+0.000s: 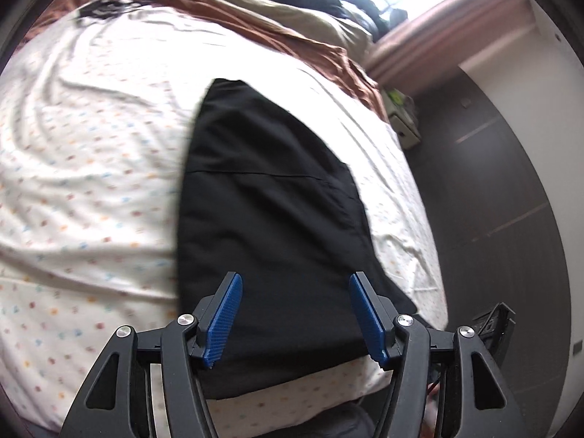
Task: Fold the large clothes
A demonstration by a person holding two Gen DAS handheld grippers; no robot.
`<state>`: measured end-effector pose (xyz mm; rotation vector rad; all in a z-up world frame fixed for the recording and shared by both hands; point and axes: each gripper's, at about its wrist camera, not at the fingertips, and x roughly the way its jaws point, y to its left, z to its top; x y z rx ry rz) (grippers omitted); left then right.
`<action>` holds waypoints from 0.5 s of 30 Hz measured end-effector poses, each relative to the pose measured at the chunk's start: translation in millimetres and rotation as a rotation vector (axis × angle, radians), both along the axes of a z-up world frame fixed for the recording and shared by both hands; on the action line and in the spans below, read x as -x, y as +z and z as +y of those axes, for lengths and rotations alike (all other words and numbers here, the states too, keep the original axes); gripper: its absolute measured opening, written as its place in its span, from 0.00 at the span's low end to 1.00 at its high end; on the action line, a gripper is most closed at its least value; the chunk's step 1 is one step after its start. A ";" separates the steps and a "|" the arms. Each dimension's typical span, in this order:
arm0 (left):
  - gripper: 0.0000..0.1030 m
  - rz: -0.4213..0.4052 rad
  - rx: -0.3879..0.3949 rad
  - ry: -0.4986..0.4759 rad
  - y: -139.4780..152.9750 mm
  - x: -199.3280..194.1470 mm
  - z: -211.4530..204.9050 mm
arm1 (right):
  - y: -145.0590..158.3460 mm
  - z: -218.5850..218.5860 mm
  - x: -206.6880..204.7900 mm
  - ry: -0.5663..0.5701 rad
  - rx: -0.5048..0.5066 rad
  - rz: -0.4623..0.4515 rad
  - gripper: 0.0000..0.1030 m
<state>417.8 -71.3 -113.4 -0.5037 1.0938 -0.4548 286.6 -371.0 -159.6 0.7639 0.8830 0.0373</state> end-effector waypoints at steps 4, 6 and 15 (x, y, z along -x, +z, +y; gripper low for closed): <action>0.61 0.039 -0.035 0.049 -21.7 11.7 25.2 | -1.5 -3.0 1.9 -0.018 -0.001 -0.016 0.24; 0.61 0.065 -0.062 0.065 -30.3 11.1 21.3 | -1.4 -3.4 7.0 -0.007 -0.024 -0.043 0.16; 0.61 0.141 -0.095 0.024 -78.3 18.4 5.9 | -14.1 -18.0 39.0 -0.028 -0.033 -0.055 0.10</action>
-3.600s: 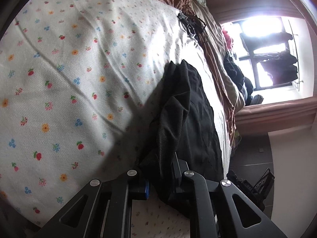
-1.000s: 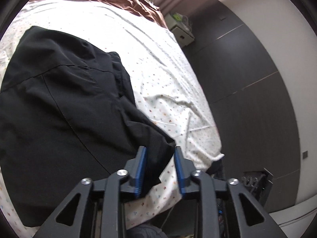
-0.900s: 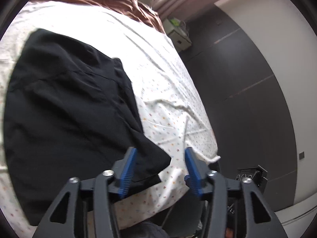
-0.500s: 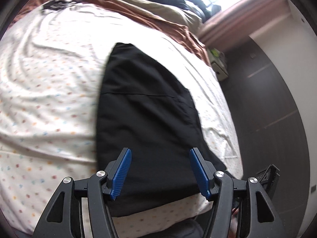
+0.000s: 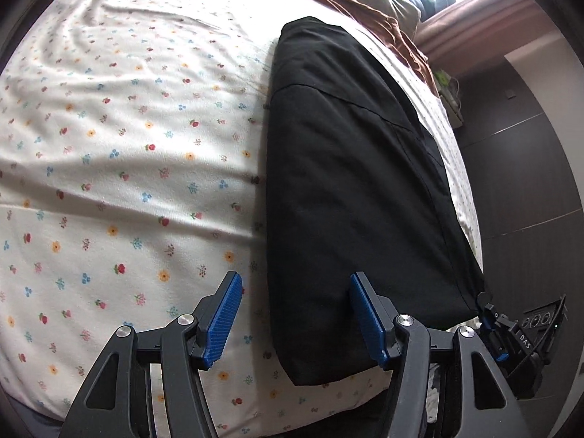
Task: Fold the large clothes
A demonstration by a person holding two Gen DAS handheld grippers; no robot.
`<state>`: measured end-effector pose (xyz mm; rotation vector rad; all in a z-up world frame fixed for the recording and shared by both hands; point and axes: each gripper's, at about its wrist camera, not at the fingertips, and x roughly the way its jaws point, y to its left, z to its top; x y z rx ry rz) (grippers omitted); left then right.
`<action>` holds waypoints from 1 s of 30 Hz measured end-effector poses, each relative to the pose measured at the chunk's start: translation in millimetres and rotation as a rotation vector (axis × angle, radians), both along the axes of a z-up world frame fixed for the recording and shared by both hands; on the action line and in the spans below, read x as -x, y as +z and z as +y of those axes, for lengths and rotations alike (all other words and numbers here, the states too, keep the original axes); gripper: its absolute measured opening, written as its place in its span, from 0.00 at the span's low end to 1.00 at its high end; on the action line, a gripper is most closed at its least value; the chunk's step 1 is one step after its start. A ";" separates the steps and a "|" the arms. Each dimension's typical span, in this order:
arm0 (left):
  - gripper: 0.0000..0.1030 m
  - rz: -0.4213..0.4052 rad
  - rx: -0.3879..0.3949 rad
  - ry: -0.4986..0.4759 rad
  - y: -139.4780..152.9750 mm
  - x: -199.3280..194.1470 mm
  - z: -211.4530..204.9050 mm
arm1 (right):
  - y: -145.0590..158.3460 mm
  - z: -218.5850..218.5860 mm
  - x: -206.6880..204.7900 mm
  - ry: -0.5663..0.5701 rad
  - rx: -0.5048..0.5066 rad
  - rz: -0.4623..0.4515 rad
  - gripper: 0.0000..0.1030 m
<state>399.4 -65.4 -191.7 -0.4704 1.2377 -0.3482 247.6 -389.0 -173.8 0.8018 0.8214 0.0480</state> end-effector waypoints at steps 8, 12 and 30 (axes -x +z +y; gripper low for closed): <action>0.49 -0.012 0.019 -0.088 1.5 12.9 -23.9 | -44.2 -22.7 11.3 -0.050 -0.051 0.075 0.09; 0.49 -0.001 0.017 -0.113 3.0 16.4 -24.0 | -53.8 -18.6 12.1 -0.041 -0.025 0.119 0.09; 0.62 -0.022 0.021 -0.052 7.8 -43.5 0.5 | -0.8 -38.6 -29.2 0.027 0.074 0.069 0.74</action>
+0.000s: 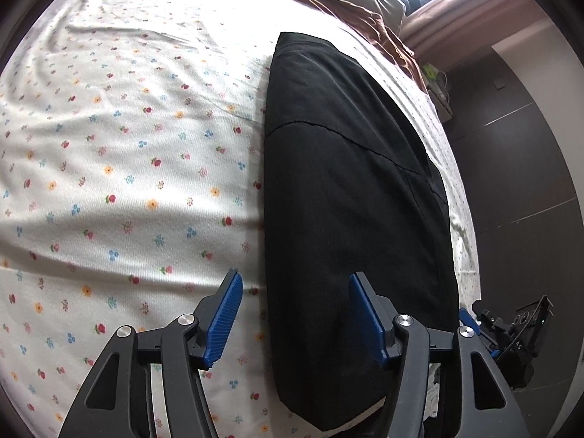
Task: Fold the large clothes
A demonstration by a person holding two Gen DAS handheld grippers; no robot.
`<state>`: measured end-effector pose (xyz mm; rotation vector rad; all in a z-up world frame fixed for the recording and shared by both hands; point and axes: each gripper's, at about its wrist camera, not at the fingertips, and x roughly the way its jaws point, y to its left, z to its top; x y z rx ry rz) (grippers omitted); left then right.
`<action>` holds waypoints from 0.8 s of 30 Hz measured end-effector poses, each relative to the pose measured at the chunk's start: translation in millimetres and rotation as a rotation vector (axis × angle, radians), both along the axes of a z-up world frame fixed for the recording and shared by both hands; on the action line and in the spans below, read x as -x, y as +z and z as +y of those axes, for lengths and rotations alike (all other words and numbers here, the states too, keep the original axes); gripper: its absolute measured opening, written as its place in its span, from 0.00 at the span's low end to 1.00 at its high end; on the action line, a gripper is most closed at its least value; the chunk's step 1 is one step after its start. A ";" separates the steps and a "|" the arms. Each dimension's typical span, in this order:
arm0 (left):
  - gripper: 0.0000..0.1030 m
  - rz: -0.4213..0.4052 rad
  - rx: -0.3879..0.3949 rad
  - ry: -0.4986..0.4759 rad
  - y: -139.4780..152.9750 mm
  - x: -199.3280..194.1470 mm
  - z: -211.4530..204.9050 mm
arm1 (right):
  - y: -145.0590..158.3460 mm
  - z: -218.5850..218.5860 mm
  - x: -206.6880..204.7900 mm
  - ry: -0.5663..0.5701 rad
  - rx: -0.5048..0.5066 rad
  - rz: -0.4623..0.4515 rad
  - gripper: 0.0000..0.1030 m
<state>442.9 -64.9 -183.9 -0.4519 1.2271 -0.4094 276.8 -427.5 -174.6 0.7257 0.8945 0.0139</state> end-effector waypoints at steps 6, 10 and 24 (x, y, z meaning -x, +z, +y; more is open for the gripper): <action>0.62 0.002 0.008 0.013 -6.7 -25.8 1.1 | -6.0 -8.5 -49.3 0.093 -0.032 0.019 0.76; 0.62 -0.005 0.012 0.017 -10.0 -47.9 -1.9 | -21.0 -18.9 -79.8 0.146 -0.069 0.048 0.76; 0.62 -0.038 0.013 0.007 -23.4 -122.1 -19.4 | -59.3 -37.1 -155.6 0.245 -0.295 0.034 0.76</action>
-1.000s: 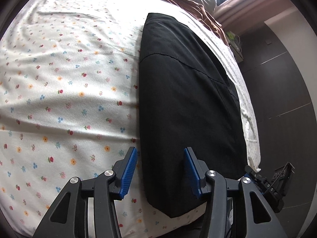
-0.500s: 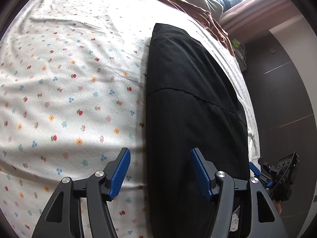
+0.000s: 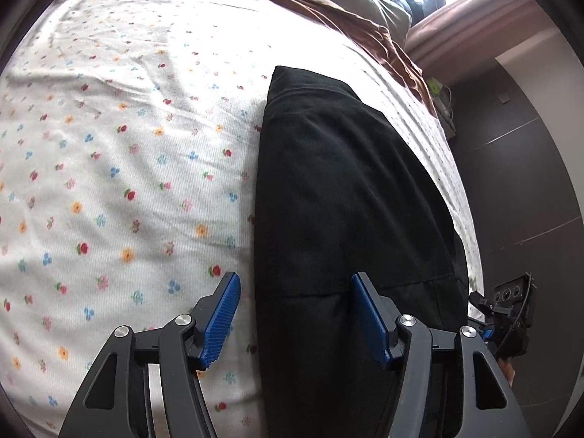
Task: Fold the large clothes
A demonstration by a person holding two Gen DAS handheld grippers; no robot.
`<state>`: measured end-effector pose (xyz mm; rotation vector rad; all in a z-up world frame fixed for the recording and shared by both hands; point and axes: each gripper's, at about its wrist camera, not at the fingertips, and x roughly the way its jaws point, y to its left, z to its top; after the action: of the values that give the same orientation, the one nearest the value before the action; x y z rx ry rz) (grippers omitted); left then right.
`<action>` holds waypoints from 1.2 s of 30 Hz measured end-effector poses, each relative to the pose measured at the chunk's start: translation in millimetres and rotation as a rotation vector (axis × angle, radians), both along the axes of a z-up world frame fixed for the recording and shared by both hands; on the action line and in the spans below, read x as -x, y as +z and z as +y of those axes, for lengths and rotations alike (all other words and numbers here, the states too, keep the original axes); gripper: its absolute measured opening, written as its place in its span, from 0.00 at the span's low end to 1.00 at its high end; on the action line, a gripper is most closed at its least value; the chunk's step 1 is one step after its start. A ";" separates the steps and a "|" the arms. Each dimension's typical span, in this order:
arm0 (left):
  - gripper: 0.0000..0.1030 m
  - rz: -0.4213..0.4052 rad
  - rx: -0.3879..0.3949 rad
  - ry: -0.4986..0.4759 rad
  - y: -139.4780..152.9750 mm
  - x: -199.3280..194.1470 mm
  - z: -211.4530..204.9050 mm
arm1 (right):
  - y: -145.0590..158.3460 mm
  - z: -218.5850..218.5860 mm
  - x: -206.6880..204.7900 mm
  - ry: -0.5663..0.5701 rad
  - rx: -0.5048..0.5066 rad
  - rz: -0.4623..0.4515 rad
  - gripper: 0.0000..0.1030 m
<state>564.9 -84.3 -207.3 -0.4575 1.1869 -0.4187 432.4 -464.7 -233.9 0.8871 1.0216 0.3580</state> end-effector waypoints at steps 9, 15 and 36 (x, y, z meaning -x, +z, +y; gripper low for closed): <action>0.62 -0.020 -0.013 0.002 0.5 -31.6 -10.8 | -7.1 21.1 -38.8 0.062 -0.001 -0.013 0.72; 0.61 -0.024 -0.029 0.012 -1.5 -43.4 -15.1 | -14.0 40.5 -74.2 0.122 -0.025 0.004 0.56; 0.26 -0.139 0.001 0.029 66.7 -12.8 -10.9 | 88.2 69.4 -34.0 0.135 0.106 -0.194 0.11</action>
<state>577.8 -95.2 -140.6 -0.4386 1.0442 -0.4195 466.4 -395.3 -145.6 0.6762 0.9143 0.4897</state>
